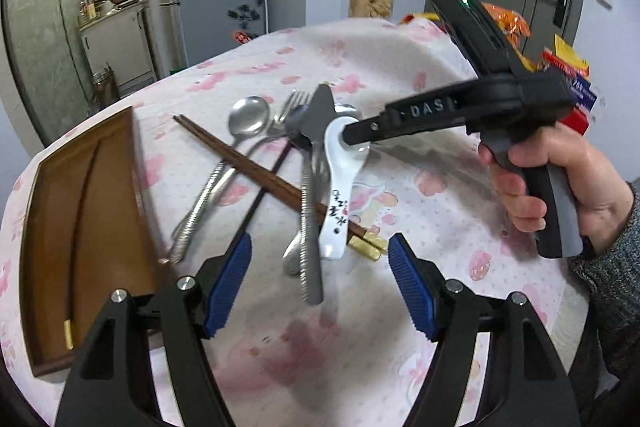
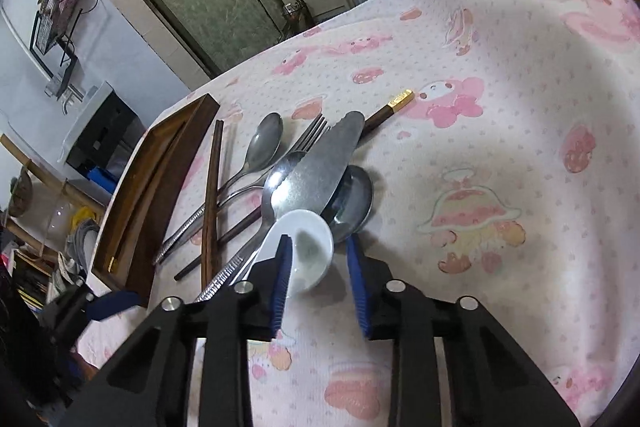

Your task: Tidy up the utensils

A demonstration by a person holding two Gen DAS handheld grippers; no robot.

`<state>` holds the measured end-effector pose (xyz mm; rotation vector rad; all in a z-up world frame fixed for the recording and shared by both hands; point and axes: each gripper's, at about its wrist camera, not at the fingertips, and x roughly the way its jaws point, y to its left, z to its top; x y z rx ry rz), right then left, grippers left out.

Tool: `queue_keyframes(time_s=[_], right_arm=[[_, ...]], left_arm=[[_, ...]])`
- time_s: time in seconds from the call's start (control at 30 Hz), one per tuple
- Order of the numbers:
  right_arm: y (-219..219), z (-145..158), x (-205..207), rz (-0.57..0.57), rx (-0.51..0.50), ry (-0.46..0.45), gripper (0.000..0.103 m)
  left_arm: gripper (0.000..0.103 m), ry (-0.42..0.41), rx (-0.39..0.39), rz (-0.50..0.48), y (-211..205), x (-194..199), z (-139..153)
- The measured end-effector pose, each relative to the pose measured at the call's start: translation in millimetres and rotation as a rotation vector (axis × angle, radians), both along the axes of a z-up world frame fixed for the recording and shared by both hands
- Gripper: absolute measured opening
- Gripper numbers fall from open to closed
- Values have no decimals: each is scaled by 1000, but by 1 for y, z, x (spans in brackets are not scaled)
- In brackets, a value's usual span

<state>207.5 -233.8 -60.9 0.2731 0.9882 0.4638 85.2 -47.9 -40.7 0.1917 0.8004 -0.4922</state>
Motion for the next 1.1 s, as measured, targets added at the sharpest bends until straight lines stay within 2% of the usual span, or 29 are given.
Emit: queue_keyframes(time_s=[0.03, 0.1, 0.17, 0.23, 0.3, 0.43, 0.53, 0.57, 0.6, 0.7, 0.83, 1.1], right_arm=[[1, 0, 0, 1, -12, -6, 26], [4, -1, 3, 5, -2, 1, 10], [3, 0, 2, -2, 9, 1, 6], [-1, 7, -2, 0, 54, -5, 5], [-5, 16, -8, 4, 97, -18, 5], [-7, 35, -17, 5, 152, -47, 5], [-3, 47, -21, 18, 156, -73, 5], [-1, 50, -22, 16, 147, -79, 5], [2, 52, -22, 21, 141, -84, 4], [17, 59, -21, 37, 136, -93, 4], [59, 73, -14, 93, 137, -111, 5], [168, 68, 26, 219, 172, -43, 4]], left_arm=[[74, 5, 4, -5, -3, 4, -3], [74, 10, 9, -9, -7, 7, -7], [73, 14, 16, -13, -10, 10, -10], [71, 12, 27, -12, -13, 12, -11], [64, 9, 31, -11, -14, 13, -12], [62, 14, 28, -16, -16, 16, -13], [39, 15, 17, -6, -15, 19, -13], [24, 17, 7, 0, -13, 20, -11], [20, 20, -6, 5, -9, 21, -10], [20, 4, -8, 30, 2, 18, -2], [19, -1, 3, 87, 31, 19, 7], [21, 7, 65, 282, 128, 32, 20]])
